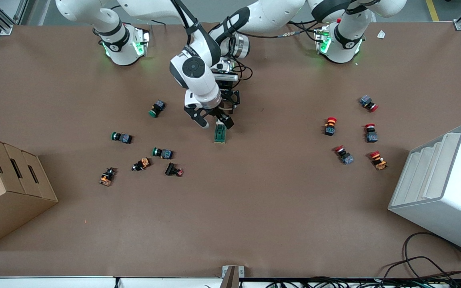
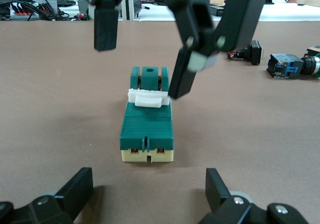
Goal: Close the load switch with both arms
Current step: 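Push the white handle down with the right gripper to close the switch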
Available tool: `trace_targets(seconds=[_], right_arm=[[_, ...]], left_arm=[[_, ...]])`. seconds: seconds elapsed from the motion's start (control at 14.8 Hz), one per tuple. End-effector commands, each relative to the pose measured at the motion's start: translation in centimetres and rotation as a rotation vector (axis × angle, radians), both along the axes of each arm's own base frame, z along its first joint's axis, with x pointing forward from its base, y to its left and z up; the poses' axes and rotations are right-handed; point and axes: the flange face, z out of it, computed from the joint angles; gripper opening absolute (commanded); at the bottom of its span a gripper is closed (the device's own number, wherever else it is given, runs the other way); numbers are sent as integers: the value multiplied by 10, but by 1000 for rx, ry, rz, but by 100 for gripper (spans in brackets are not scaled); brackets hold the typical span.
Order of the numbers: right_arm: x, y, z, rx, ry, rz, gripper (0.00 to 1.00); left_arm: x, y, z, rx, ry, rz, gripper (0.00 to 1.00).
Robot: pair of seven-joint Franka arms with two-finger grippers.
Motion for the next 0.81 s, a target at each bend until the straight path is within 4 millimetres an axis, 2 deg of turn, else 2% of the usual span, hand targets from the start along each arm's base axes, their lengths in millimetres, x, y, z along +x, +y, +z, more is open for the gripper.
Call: trace_targets(seconds=[0.0,0.47,0.74], right_arm=[[-6,3,-18,-8,-20,18,100],[1,10,-26,16,-44,-5,100],[14,11,-17,33,-56,-30,100]], left_arm=[[-9,3,-26,-3,50,-3,98],[-8,5,-30,4,50,0,99],[-7,4,-29,2,49,2,99]])
